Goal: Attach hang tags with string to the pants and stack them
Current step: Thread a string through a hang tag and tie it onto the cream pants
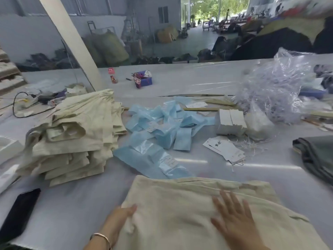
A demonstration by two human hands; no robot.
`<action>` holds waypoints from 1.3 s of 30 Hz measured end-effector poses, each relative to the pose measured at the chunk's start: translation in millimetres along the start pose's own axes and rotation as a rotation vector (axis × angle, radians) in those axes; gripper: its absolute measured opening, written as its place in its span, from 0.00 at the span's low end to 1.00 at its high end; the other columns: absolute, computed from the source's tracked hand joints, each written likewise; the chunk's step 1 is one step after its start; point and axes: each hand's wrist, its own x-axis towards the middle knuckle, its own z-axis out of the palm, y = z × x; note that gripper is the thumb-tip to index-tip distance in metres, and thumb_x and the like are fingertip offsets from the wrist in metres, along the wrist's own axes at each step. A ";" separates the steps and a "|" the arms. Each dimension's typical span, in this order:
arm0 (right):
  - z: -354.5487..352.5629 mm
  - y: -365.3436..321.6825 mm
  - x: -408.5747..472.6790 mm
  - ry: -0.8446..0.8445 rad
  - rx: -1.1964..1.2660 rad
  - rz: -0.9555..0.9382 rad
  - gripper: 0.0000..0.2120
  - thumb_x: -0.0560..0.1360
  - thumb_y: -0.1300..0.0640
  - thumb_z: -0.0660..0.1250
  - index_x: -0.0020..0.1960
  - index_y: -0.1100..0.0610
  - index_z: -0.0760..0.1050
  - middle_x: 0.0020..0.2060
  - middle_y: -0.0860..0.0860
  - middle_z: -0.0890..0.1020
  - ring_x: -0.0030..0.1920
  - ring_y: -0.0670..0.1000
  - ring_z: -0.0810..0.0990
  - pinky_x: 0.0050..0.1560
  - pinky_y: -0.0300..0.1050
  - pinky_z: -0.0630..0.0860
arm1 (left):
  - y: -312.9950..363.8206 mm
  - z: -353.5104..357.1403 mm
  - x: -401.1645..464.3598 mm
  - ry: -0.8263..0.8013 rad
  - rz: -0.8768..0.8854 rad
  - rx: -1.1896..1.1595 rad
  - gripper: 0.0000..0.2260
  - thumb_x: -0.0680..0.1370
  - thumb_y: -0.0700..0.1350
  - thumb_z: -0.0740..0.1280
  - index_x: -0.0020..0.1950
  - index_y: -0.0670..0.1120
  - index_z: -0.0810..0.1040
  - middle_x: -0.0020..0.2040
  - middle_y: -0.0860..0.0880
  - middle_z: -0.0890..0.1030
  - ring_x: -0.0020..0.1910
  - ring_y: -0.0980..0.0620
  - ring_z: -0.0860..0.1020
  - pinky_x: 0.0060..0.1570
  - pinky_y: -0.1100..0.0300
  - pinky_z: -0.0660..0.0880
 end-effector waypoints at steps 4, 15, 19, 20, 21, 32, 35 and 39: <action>5.9 -0.8 27.8 0.024 -0.120 0.083 0.29 0.79 0.35 0.37 0.77 0.43 0.50 0.78 0.45 0.51 0.77 0.46 0.38 0.70 0.51 0.46 | 4.3 -8.9 61.9 0.056 0.104 0.227 0.06 0.76 0.37 0.71 0.50 0.36 0.82 0.36 0.48 0.85 0.38 0.49 0.83 0.37 0.60 0.75; -6.6 -2.8 114.3 0.067 -0.024 0.600 0.29 0.80 0.38 0.47 0.78 0.44 0.44 0.78 0.45 0.42 0.77 0.48 0.41 0.74 0.54 0.36 | 128.4 6.2 55.4 -0.337 1.137 0.432 0.16 0.73 0.40 0.65 0.56 0.57 0.81 0.48 0.65 0.83 0.48 0.68 0.79 0.45 0.71 0.74; -16.4 9.9 62.9 0.375 0.085 0.901 0.31 0.78 0.43 0.58 0.77 0.55 0.57 0.76 0.57 0.59 0.75 0.59 0.56 0.72 0.59 0.50 | 90.2 -29.0 49.5 -0.264 0.895 0.193 0.12 0.70 0.51 0.67 0.52 0.56 0.83 0.46 0.57 0.85 0.46 0.60 0.81 0.46 0.61 0.77; -18.6 12.4 53.2 0.378 0.090 0.966 0.32 0.78 0.43 0.60 0.76 0.57 0.58 0.74 0.60 0.61 0.73 0.62 0.59 0.70 0.61 0.54 | 76.6 -33.8 56.5 -0.205 0.775 0.188 0.09 0.70 0.54 0.68 0.48 0.57 0.83 0.42 0.57 0.85 0.43 0.59 0.80 0.43 0.58 0.76; -19.2 13.5 46.6 0.351 0.082 1.002 0.32 0.77 0.44 0.61 0.75 0.59 0.59 0.72 0.61 0.64 0.70 0.64 0.62 0.68 0.61 0.58 | 63.9 -36.9 65.2 -0.122 0.679 0.233 0.05 0.72 0.55 0.69 0.45 0.58 0.83 0.40 0.58 0.85 0.41 0.60 0.80 0.40 0.59 0.75; -44.0 38.5 22.0 0.031 0.145 1.146 0.46 0.63 0.31 0.72 0.70 0.56 0.62 0.63 0.59 0.71 0.63 0.62 0.70 0.59 0.56 0.69 | 38.8 -13.9 101.1 0.399 0.604 0.972 0.20 0.75 0.43 0.70 0.66 0.42 0.73 0.60 0.36 0.75 0.59 0.35 0.71 0.54 0.41 0.71; -45.0 54.5 3.2 -0.039 0.225 1.221 0.46 0.58 0.29 0.74 0.64 0.60 0.68 0.59 0.59 0.75 0.60 0.62 0.74 0.52 0.54 0.71 | 26.8 16.3 69.8 0.286 0.938 1.025 0.23 0.73 0.45 0.70 0.66 0.39 0.76 0.63 0.36 0.77 0.62 0.33 0.73 0.59 0.39 0.70; -53.5 71.4 -5.2 -0.045 0.449 1.182 0.33 0.60 0.40 0.79 0.51 0.64 0.76 0.46 0.58 0.81 0.46 0.58 0.79 0.42 0.49 0.73 | -13.4 67.7 41.0 -0.137 0.965 1.332 0.26 0.78 0.60 0.48 0.73 0.55 0.69 0.77 0.52 0.63 0.76 0.51 0.60 0.74 0.52 0.51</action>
